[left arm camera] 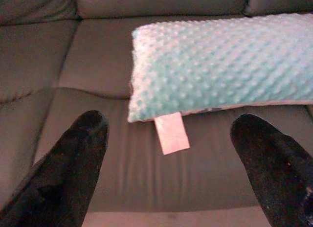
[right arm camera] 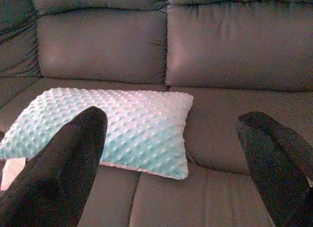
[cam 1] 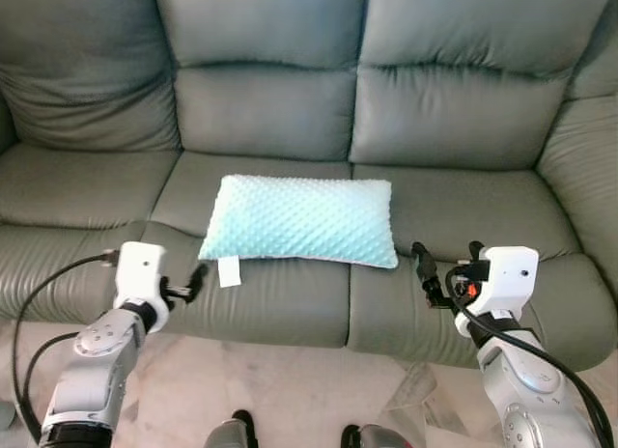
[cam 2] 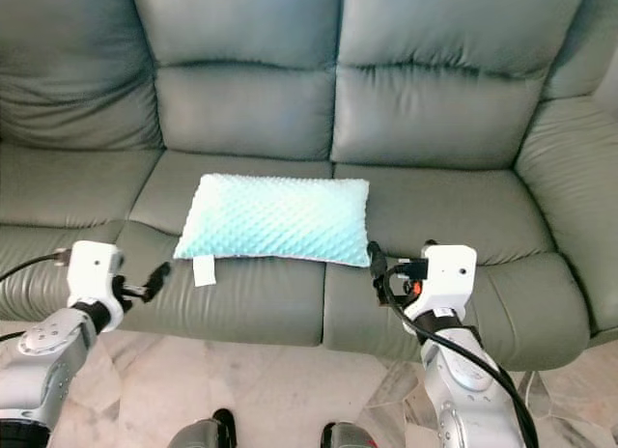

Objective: Move the pillow to the sofa

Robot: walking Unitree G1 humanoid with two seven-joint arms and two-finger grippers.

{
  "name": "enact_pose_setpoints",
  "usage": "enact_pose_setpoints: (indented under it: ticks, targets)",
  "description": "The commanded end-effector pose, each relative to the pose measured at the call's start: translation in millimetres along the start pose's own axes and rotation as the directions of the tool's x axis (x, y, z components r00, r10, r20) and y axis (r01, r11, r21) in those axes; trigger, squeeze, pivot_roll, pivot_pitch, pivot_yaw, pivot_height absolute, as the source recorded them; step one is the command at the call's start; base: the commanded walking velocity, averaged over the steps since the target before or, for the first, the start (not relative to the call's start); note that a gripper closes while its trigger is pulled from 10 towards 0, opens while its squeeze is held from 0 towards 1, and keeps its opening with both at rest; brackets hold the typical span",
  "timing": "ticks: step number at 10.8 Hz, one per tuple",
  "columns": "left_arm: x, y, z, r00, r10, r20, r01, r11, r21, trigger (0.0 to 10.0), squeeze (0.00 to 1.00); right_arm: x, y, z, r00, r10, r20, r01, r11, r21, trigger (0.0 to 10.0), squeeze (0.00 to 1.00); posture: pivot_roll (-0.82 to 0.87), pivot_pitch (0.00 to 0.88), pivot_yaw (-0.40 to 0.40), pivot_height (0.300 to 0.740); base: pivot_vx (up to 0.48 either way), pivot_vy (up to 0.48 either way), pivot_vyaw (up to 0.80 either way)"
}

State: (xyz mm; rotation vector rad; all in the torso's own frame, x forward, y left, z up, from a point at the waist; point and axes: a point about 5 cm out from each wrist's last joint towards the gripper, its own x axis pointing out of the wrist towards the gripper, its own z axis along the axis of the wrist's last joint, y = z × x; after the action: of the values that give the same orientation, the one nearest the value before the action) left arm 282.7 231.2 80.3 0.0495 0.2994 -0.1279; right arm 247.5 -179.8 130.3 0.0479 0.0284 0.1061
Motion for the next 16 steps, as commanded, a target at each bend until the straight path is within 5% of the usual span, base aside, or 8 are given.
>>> enact_pose_setpoints:
  ticks: [1,8,13,16]
  targets:
    - [-2.5,8.0,-3,0.999,0.033,-0.014,-0.033,0.999,0.003,10.0,0.0,-1.4,2.2,2,1.0,0.014,0.009,-0.014,1.0,0.0,10.0,0.0,-0.17,0.197,0.015,0.74,0.0,0.0,0.0]
    - [-0.3,4.8,-4,1.0,0.014,0.002,-0.014,0.999,-0.028,10.0,0.0,-1.2,12.1,2,0.999,0.051,0.019,-0.052,0.999,0.014,10.0,0.0,-0.17,0.206,0.019,0.74,0.0,0.0,0.0]
    - [-14.1,-0.2,-14,0.999,-0.022,-0.028,0.02,0.999,-0.045,10.0,0.0,-12.0,18.9,-6,0.998,0.066,-0.021,-0.065,0.997,0.034,10.0,0.0,-0.16,0.241,0.013,0.74,0.0,0.0,0.0]
    - [-17.8,0.8,-15,0.999,-0.022,-0.038,0.021,0.999,-0.041,10.0,0.0,-15.2,20.5,-8,0.997,0.07,-0.034,-0.069,0.997,0.04,10.0,0.0,-0.15,0.254,0.015,0.703,0.0,0.0,0.0]
